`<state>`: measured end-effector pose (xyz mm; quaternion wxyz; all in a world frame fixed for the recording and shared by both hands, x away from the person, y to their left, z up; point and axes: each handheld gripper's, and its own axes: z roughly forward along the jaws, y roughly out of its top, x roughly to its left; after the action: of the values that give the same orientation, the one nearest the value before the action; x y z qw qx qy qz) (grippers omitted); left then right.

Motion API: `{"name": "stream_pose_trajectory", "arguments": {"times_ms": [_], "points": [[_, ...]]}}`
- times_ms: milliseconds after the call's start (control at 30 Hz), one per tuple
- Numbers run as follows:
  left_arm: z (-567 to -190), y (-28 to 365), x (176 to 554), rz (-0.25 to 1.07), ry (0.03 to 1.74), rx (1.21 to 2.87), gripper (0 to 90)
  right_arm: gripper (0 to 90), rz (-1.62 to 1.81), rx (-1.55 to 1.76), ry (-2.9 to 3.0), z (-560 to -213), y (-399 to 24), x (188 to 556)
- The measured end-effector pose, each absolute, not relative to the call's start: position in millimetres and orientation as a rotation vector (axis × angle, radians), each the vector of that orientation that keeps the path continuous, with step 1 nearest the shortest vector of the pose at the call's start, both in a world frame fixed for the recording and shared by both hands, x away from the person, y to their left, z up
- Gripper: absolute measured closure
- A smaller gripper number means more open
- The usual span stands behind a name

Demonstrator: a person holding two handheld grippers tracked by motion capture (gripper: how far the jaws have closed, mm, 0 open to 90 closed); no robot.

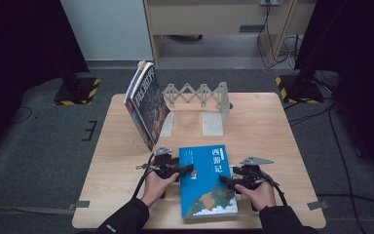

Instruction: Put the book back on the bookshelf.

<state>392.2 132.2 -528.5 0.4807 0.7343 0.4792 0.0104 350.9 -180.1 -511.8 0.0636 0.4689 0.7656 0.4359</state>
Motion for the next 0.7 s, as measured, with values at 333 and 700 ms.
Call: {"name": "stream_pose_trajectory", "arguments": {"times_ms": [333,700], "points": [[-534.4,132.5,395.8,-0.023,1.187,1.76,13.4,25.5,1.357,1.448,2.302,-515.0,-178.4,352.5],[-538.3,131.7,397.7,-0.064,1.204,1.732,10.9,25.5,1.386,1.483,2.303,-517.9,-177.8,353.9]]}}
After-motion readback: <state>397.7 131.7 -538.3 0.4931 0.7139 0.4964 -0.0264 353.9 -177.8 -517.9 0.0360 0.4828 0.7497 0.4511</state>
